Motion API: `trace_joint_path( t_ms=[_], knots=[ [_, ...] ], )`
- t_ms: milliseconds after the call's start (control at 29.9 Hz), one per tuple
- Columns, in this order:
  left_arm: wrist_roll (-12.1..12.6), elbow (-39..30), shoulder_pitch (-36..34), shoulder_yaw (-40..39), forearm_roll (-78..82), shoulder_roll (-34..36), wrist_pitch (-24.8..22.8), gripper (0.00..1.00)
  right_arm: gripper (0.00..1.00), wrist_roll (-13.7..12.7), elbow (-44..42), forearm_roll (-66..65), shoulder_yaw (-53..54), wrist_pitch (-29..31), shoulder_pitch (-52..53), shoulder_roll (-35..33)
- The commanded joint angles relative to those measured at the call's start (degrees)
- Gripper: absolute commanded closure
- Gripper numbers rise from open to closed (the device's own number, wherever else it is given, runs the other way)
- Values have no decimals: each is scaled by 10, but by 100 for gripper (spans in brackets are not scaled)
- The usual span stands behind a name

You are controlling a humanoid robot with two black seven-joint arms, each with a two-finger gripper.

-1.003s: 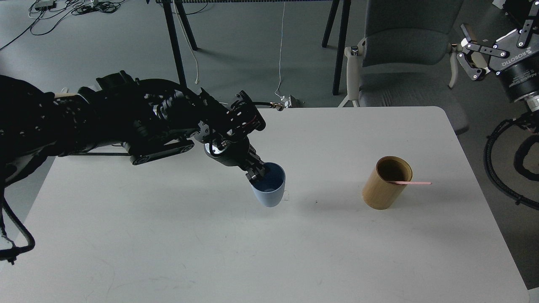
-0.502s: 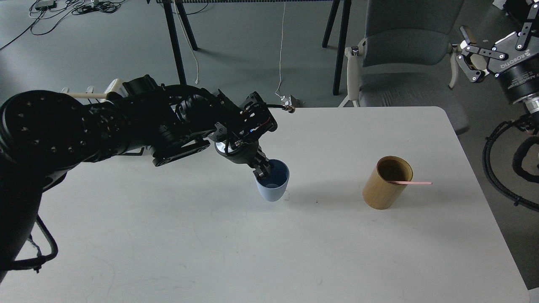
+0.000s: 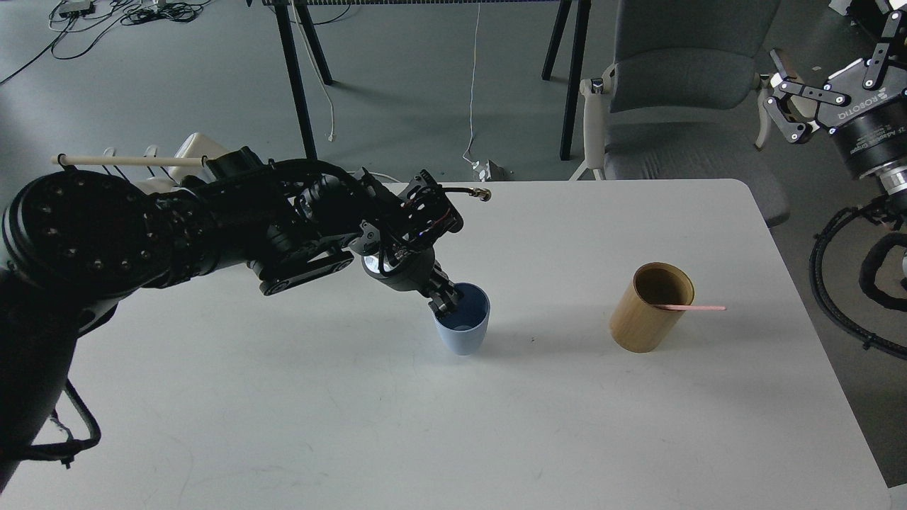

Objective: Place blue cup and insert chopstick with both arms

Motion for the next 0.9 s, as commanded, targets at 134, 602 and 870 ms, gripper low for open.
trace_joint_path(
  t_ms=[134, 602, 870],
  knots=[
    [0, 8, 17, 0, 0, 0, 2, 91, 1, 0, 1, 0, 0, 0, -3, 0],
    [0, 8, 20, -33, -86, 0, -1, 26, 1, 0, 0, -1, 1, 0, -4, 0],
    [0, 3, 24, -93, -153, 21, -7, 12, 1, 0, -23, -9, -5, 0, 29, -9]
  ],
)
